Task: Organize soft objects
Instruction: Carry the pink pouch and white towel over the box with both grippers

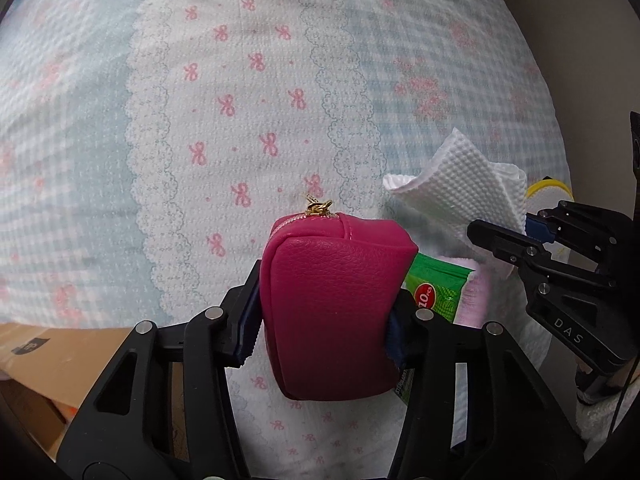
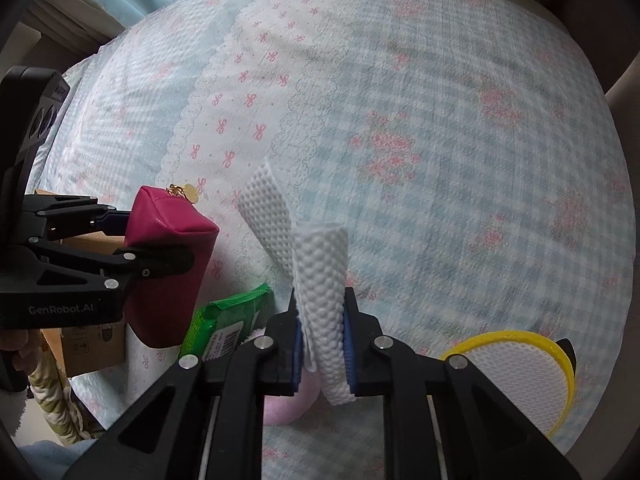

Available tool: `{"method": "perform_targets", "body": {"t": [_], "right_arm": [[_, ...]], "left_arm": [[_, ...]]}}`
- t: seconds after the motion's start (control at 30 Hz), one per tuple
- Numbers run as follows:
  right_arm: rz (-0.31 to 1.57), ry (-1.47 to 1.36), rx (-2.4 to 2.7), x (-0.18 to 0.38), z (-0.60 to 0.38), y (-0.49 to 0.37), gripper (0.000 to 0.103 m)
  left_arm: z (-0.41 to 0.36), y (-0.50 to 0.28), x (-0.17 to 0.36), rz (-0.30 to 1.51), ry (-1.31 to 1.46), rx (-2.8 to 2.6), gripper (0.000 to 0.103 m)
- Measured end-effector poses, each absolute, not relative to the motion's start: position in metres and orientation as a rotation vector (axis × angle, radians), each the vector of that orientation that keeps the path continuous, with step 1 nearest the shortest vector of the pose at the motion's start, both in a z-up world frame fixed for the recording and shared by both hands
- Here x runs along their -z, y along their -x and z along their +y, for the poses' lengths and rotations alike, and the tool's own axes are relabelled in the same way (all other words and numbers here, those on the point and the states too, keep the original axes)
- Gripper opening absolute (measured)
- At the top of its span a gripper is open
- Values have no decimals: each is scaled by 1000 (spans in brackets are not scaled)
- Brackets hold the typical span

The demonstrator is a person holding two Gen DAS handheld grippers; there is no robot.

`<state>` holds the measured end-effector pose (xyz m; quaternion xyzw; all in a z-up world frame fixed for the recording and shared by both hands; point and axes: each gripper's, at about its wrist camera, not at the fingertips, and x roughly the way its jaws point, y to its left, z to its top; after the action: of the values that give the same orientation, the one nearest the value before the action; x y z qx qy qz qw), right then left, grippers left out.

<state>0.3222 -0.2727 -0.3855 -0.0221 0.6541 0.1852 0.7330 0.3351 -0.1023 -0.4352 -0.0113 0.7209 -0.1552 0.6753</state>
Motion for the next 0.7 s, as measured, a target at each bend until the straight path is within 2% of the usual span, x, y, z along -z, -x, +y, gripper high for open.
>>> {"method": "perform_targets", "body": {"t": [0.3,0.7], "right_arm": [[1341,13,-371,322,-275,-301,15],[1215,30,-353,215,-247,-246,15]], "left_arm": [[-78,-327,374,1541,44,362,46],[-69,-274,272,1384,84,321,46]]}}
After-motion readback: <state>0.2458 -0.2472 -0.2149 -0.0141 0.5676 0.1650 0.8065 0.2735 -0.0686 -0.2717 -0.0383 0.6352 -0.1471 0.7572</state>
